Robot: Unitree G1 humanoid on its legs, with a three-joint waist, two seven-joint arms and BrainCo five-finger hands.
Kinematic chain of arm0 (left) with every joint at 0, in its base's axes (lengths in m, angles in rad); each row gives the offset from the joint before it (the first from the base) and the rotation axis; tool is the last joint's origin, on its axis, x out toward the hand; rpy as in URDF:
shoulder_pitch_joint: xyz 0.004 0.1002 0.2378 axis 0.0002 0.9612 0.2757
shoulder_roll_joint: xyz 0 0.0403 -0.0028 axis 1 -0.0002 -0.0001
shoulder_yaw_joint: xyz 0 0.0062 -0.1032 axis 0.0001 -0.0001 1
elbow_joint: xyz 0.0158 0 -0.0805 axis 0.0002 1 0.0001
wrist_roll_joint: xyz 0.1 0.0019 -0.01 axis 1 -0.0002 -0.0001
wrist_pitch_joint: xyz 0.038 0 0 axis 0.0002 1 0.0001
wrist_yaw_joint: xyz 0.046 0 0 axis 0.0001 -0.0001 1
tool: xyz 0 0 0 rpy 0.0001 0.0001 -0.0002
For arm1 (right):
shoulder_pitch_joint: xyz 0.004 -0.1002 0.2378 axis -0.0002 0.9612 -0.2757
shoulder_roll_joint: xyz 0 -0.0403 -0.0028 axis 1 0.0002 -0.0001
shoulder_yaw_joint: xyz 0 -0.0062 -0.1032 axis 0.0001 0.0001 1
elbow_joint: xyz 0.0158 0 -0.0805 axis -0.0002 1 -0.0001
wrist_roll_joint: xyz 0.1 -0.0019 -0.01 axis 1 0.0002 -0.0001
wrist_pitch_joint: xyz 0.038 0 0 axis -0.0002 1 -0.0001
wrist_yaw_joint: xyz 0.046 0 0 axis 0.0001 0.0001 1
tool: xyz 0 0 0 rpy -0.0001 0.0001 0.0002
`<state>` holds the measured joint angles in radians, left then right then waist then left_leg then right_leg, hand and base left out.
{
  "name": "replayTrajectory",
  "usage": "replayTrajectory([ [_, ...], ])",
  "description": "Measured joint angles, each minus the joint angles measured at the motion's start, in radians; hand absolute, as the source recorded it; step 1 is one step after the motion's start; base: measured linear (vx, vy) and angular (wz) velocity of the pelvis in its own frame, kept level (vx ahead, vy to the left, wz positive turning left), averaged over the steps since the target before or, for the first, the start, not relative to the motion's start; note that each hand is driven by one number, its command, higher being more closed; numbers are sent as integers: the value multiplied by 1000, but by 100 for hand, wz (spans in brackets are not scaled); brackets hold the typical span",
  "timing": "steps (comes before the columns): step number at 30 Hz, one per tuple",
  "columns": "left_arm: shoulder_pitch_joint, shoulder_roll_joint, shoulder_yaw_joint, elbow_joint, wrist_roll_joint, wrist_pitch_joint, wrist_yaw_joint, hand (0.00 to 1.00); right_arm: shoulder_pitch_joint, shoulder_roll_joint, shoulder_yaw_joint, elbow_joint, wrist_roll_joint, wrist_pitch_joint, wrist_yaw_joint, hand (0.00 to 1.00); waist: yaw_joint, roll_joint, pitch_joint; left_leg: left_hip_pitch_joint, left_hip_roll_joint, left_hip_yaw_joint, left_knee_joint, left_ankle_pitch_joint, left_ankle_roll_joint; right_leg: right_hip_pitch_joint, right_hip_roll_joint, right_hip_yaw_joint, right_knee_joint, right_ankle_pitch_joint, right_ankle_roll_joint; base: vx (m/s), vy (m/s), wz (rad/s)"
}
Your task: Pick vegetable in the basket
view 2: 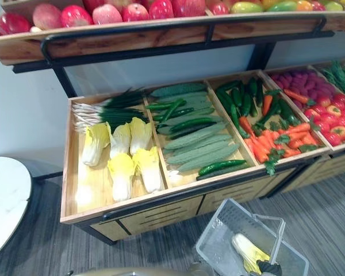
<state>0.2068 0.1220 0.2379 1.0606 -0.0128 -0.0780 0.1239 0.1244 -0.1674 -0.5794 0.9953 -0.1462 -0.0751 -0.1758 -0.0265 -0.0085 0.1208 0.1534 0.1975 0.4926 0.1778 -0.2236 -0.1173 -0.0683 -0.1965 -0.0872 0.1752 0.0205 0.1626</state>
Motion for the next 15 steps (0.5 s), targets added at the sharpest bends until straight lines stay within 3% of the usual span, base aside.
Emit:
replayTrajectory([
  [2, -16, 11, -16, -18, 56, 3, -12, 0, 17, 32, 3, -38, 12, -2, -14, 100, -3, -15, 22, 13, 0, 43, 16, -8, 4, -28, 9, -16, 26, 57, -21, -113, 120, -61],
  [3, -9, 9, -17, -36, 81, 6, -14, 0, 17, 34, 41, -55, 22, -4, -13, 100, 1, 3, 24, 13, 18, 107, 8, 0, 20, -22, 50, -42, -96, 187, -53, -135, 142, -116],
  [4, -7, 8, -14, -44, 98, 12, -13, 0, -10, 34, 68, -69, 25, -7, -7, 100, 12, 27, 33, 13, 54, 169, 0, 7, 33, -23, 56, -122, -66, 176, -95, -147, 132, -137],
  [5, -11, 11, -17, -66, 96, 20, -11, 0, -27, 35, 83, -82, 24, -24, 3, 100, 4, 25, 51, 9, 58, 205, -4, 10, 36, -61, 37, -222, 127, 48, -145, -106, 73, -136],
  [6, -14, 30, -18, -87, 95, 26, -9, 0, -44, 32, 91, -76, 24, -40, 10, 100, 2, 9, 69, 25, 56, 252, 4, 14, 42, -70, -3, -324, 320, -56, -156, -89, 74, -144],
  [7, -13, 36, -18, -84, 94, 38, -6, 0, -59, 29, 125, -62, 24, -42, 13, 100, 6, -10, 68, 18, 61, 313, 44, 5, 58, -60, -37, -396, 406, -92, -166, -66, 66, -146],
  [8, -13, 40, -14, -84, 93, 43, -5, 0, -69, 29, 142, -53, 16, -49, 14, 100, 6, -20, 70, 14, 63, 341, 73, -1, 68, -68, -46, -423, 399, -89, -168, -99, 50, -187],
  [9, -17, 33, 3, -78, 93, 48, 0, 0, -93, 28, 171, -32, -11, -70, 18, 100, 8, -16, 67, -8, 64, 373, 92, -2, 95, -49, 27, -458, 225, -35, -219, -126, 14, -168],
  [10, -15, 23, 6, -69, 93, 47, 0, 0, -101, 29, 178, -26, -13, -74, 18, 100, 15, 16, 52, -10, 77, 374, 42, 7, 108, -9, 74, -451, 109, -26, -215, -166, -32, -200],
  [11, -17, 3, 16, -65, 92, 42, 4, 0, -112, 27, 181, -14, -15, -85, 17, 100, 23, 33, 58, 26, 52, 408, -20, 10, 72, 4, 60, -505, 207, -121, -180, -87, -52, -146],
  [12, -24, 12, 16, -65, 92, 40, 10, 0, -118, 31, 196, 14, -20, -87, 18, 100, 18, -2, 68, 24, 23, 447, 3, 11, 74, 33, 13, -532, 247, -180, -134, -47, -124, -164],
  [13, -35, 22, 20, -62, 93, 42, 15, 0, -128, 31, 204, 43, -46, -95, 19, 100, 33, -24, 80, 21, 19, 493, 53, -9, 84, 64, -3, -554, 181, -222, -101, -9, -129, -123],
  [15, -36, 7, 27, -55, 93, 43, 16, 0, -135, 29, 217, 40, -51, -100, 19, 100, 33, -13, 91, 33, 37, 543, 113, -28, 79, 93, 38, -576, 62, -212, -125, -11, -168, -118],
])
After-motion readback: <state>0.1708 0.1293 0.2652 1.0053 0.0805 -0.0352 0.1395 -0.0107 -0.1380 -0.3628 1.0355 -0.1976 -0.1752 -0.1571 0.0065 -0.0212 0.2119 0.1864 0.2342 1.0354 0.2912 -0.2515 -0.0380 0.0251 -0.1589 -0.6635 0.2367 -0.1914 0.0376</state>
